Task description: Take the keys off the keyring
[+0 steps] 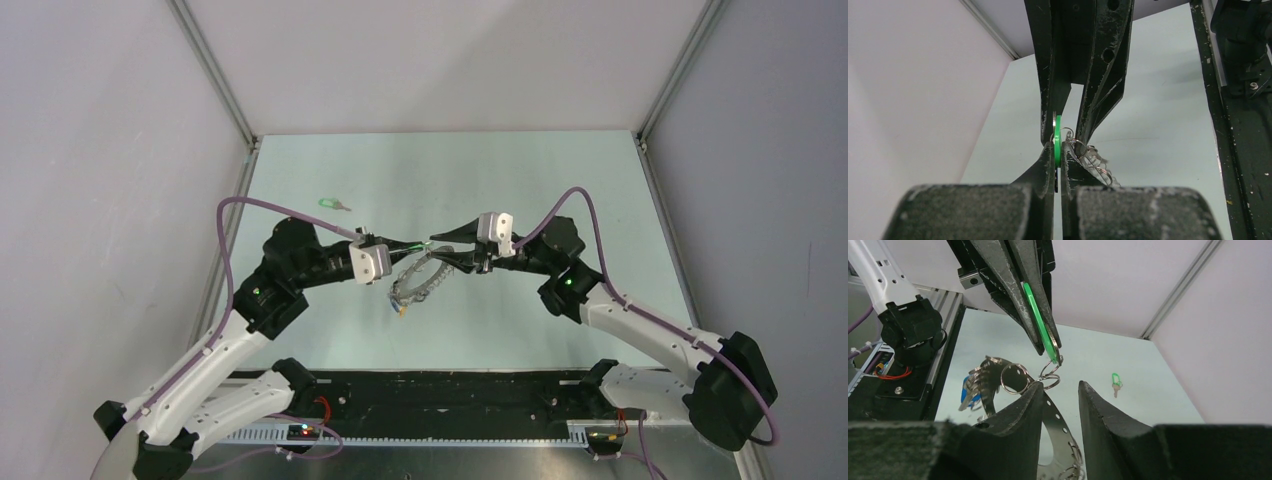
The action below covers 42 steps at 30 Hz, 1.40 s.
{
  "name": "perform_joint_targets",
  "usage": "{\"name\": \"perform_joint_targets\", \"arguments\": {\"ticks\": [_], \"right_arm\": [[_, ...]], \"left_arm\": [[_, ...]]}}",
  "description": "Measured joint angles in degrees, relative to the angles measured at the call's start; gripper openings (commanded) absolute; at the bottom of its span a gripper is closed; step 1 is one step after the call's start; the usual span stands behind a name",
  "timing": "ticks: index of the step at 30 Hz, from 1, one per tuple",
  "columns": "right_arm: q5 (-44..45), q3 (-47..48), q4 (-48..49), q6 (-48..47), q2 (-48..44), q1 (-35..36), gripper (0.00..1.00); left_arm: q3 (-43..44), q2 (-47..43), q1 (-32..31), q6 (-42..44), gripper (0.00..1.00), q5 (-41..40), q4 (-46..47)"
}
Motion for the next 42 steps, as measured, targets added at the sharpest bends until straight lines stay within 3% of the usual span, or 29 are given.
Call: {"name": "perform_joint_targets", "arguments": {"ticks": [18, 21, 26, 36, 42], "right_arm": [[-5.1, 0.0, 2.4, 1.7, 0.9, -0.4, 0.39], [-5.5, 0.0, 2.5, 2.0, 0.9, -0.6, 0.30], [-6.7, 0.0, 2.7, 3.1, 1.1, -0.9, 0.00], [-4.7, 0.0, 1.7, 8.8, 0.7, -3.2, 0.00], [1.8, -0.8, 5.1, 23.8, -0.7, -9.9, 0.00]], "left_arm": [[0.0, 0.1, 0.0, 0.0, 0.00, 1.8, -0.1], [0.0, 0.1, 0.0, 0.0, 0.00, 2.1, -0.1], [0.0, 0.0, 0.0, 0.0, 0.00, 2.4, -0.1], [-0.5, -0.2, 0.0, 0.9, 0.00, -1.0, -0.1], [-0.6, 0.9, 0.0, 0.9, 0.00, -4.8, 0.8]]}}
